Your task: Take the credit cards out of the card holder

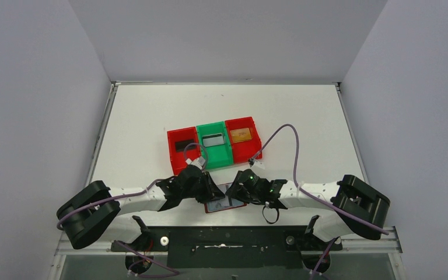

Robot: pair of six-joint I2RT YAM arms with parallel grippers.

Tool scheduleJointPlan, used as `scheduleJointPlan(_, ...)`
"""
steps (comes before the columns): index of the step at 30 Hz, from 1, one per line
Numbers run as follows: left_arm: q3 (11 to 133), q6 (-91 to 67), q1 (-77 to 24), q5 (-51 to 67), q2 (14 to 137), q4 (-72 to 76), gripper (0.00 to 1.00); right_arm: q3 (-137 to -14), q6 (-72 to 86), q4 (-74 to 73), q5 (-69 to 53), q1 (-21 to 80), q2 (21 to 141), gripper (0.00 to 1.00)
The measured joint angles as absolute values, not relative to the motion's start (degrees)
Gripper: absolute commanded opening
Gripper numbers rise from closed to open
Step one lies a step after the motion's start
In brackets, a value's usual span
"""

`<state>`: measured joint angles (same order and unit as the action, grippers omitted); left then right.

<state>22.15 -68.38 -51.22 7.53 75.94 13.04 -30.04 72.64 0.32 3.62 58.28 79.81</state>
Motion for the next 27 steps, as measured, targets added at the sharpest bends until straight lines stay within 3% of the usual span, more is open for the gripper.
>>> scheduleJointPlan(8,22.1,-68.8,-51.2,8.1,76.6,14.8,0.05,-29.6,72.7,0.4,3.6,58.1,79.2,0.34)
scheduleJointPlan(27,24.1,-66.5,-51.2,0.1,66.1,-1.5,0.00,-30.6,71.8,-4.4,5.2,57.8,77.7,0.33)
